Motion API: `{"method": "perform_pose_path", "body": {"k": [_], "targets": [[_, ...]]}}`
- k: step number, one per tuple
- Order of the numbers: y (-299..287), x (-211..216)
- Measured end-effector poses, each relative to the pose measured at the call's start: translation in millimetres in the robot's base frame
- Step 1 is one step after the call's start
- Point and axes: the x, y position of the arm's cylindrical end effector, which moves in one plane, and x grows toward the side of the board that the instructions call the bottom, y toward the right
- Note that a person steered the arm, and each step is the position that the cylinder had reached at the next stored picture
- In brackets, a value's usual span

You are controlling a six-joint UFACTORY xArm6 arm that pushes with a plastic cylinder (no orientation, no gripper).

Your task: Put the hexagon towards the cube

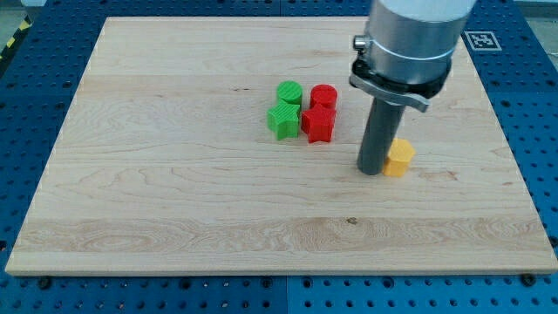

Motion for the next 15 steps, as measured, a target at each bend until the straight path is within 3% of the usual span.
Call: {"method": "perform_pose_path", "body": {"k": [2, 4, 5, 6, 8, 9, 10, 11, 13, 15], "targets": [[16.1, -8.5], [51.5, 24.5], [98.0, 19.4], [99.7, -18.2], [99.7, -36.8], [102.2, -15.3], [113.1, 32.9], [68.1, 53.6], [49.5, -35.6], [49.5, -71.1]]}}
